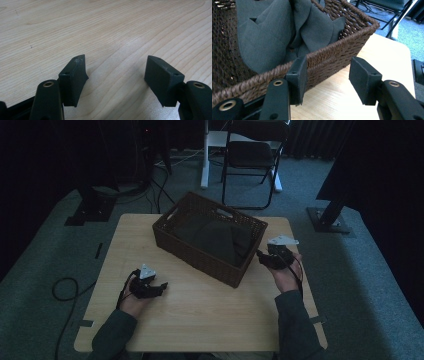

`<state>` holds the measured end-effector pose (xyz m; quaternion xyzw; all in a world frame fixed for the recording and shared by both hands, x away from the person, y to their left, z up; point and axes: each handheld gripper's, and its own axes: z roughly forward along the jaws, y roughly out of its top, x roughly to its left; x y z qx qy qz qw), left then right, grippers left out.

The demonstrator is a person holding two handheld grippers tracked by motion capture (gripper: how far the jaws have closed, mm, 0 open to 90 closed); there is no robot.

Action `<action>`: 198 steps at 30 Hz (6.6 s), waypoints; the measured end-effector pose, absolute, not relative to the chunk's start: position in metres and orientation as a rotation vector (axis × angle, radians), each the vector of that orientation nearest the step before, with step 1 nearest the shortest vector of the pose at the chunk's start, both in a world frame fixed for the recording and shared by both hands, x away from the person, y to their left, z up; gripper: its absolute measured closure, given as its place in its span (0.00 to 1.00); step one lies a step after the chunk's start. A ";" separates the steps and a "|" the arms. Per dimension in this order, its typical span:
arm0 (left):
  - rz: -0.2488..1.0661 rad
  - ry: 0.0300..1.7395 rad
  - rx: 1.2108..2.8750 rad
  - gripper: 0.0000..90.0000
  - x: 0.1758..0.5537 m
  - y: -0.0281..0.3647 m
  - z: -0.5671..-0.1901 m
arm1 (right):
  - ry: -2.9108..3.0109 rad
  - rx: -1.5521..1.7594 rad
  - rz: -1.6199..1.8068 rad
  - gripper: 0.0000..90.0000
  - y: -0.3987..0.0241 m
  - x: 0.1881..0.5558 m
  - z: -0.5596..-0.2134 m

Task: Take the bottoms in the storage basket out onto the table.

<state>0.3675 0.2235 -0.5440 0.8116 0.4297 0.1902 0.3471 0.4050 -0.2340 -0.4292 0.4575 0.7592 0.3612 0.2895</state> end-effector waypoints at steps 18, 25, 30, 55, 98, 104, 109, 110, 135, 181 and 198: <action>0.493 1.116 2.102 0.38 0.367 0.223 -0.544 | 2.032 1.184 0.973 0.52 -0.219 0.416 -0.419; 0.494 1.114 2.105 0.38 0.368 0.224 -0.544 | 2.032 1.171 0.970 0.52 -0.216 0.419 -0.414; 0.494 1.115 2.105 0.38 0.368 0.224 -0.544 | 2.023 1.175 0.987 0.52 -0.215 0.423 -0.410; 0.492 1.116 2.104 0.38 0.367 0.223 -0.544 | 2.048 1.114 0.999 0.51 -0.190 0.440 -0.394; 0.490 1.113 2.106 0.37 0.368 0.223 -0.544 | 2.155 1.163 1.085 0.68 -0.139 0.484 -0.402; 0.490 1.114 2.106 0.37 0.368 0.223 -0.544 | 2.172 1.197 1.038 0.60 -0.135 0.492 -0.403; 0.490 1.113 2.106 0.37 0.368 0.223 -0.544 | 2.203 1.238 1.001 0.59 -0.133 0.498 -0.410; 0.490 1.113 2.106 0.37 0.368 0.223 -0.544 | 2.210 1.250 0.997 0.58 -0.133 0.500 -0.411; 0.486 1.111 2.111 0.37 0.368 0.223 -0.544 | 2.276 1.234 1.052 0.79 -0.098 0.523 -0.415; 0.494 1.114 2.107 0.37 0.367 0.223 -0.544 | 2.089 1.215 1.184 0.82 -0.101 0.524 -0.398; 0.478 1.082 2.119 0.35 0.360 0.212 -0.544 | 2.026 1.168 1.223 0.82 -0.108 0.516 -0.370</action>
